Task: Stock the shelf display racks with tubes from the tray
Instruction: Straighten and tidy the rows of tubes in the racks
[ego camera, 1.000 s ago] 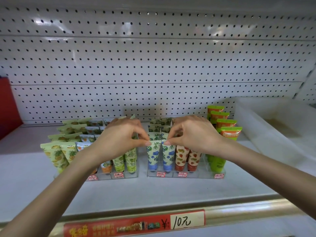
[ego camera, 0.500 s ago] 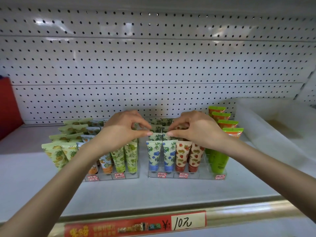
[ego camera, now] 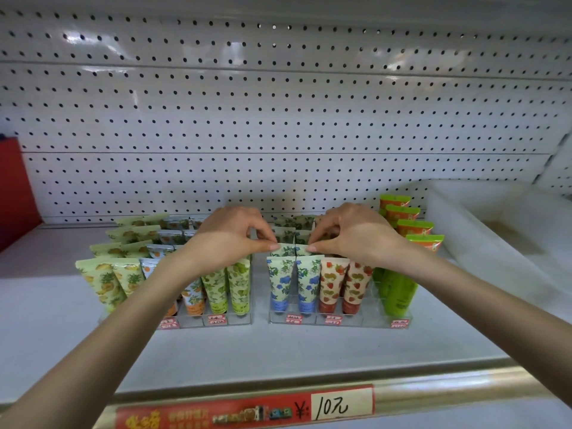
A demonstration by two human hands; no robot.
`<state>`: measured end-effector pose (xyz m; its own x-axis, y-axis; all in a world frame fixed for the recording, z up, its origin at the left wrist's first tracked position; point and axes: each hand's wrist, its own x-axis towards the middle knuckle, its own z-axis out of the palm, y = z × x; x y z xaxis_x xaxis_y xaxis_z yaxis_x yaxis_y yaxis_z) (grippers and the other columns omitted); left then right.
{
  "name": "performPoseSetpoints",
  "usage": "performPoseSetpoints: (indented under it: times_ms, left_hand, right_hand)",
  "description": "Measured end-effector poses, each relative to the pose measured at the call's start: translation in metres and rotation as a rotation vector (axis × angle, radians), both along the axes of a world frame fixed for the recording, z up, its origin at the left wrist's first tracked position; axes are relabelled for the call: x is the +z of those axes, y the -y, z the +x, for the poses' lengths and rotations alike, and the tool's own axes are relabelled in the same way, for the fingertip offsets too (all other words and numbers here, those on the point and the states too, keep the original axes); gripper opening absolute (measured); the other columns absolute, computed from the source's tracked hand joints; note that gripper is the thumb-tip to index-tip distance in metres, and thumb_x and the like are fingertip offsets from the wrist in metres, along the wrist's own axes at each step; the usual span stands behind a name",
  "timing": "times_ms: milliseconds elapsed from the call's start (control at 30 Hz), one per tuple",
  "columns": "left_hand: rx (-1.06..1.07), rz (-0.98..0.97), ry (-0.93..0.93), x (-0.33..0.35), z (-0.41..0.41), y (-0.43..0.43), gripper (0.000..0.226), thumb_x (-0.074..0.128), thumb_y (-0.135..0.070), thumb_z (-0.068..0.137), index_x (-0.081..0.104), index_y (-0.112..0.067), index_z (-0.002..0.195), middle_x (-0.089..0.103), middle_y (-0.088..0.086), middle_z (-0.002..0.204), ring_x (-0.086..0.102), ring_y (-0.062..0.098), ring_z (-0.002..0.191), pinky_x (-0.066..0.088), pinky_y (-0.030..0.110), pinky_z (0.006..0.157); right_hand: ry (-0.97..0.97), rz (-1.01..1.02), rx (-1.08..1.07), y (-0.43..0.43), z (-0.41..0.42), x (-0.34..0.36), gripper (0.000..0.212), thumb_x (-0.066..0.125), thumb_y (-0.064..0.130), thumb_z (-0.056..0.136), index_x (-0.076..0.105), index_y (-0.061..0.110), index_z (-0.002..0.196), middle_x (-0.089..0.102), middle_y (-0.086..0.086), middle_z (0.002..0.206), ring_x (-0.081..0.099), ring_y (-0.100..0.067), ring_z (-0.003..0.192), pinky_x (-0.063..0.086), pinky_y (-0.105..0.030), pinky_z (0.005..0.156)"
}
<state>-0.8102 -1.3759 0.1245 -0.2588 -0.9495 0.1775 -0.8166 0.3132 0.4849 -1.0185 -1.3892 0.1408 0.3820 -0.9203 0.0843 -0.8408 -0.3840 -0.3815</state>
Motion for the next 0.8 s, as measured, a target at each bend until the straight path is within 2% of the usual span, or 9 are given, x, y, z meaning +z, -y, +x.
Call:
performPoseSetpoints:
  times_ms: [233,433,567,700,800]
  left_hand:
    - [0.006,0.016,-0.035,-0.001,0.000,0.001,0.014,0.071,-0.044,0.074,0.073,-0.032,0.081,0.059,-0.015,0.082,0.054,0.012,0.076,0.038,0.027,0.065]
    - [-0.010,0.036,-0.063,-0.002,-0.001,0.002,0.008,0.072,-0.044,0.073,0.070,-0.037,0.077,0.060,-0.016,0.083,0.055,0.012,0.079,0.044,0.033,0.073]
    - [-0.028,0.041,-0.090,-0.003,-0.001,0.003,0.006,0.073,-0.044,0.072,0.070,-0.039,0.075,0.059,-0.017,0.080,0.053,0.013,0.075,0.043,0.033,0.071]
    - [-0.054,0.044,-0.137,-0.002,0.001,0.004,0.009,0.073,-0.045,0.070,0.071,-0.038,0.076,0.059,-0.017,0.080,0.052,0.010,0.075,0.042,0.031,0.068]
    - [-0.062,0.025,-0.167,0.000,0.003,0.005,0.009,0.072,-0.042,0.073,0.072,-0.037,0.080,0.060,-0.016,0.082,0.048,0.004,0.073,0.036,0.024,0.066]
  right_hand:
    - [0.071,0.047,0.016,0.000,0.002,-0.001,0.013,0.075,0.043,0.074,0.064,0.041,0.066,0.069,0.015,0.097,0.060,-0.005,0.090,0.050,-0.028,0.083]
    - [0.112,0.060,-0.005,-0.001,-0.001,-0.003,0.008,0.075,0.041,0.074,0.068,0.038,0.072,0.065,0.019,0.085,0.061,-0.004,0.087,0.051,-0.026,0.080]
    - [0.119,0.053,-0.013,-0.001,-0.002,-0.005,0.007,0.075,0.043,0.073,0.069,0.038,0.073,0.067,0.017,0.088,0.061,-0.004,0.088,0.051,-0.025,0.079]
    - [0.206,0.055,-0.020,-0.003,-0.007,0.003,0.007,0.074,0.041,0.075,0.071,0.036,0.079,0.065,0.018,0.083,0.058,-0.001,0.080,0.045,-0.020,0.069]
    - [0.314,0.015,-0.029,-0.002,-0.015,0.016,0.009,0.073,0.039,0.077,0.073,0.031,0.082,0.063,0.010,0.079,0.050,0.000,0.068,0.037,-0.020,0.063]
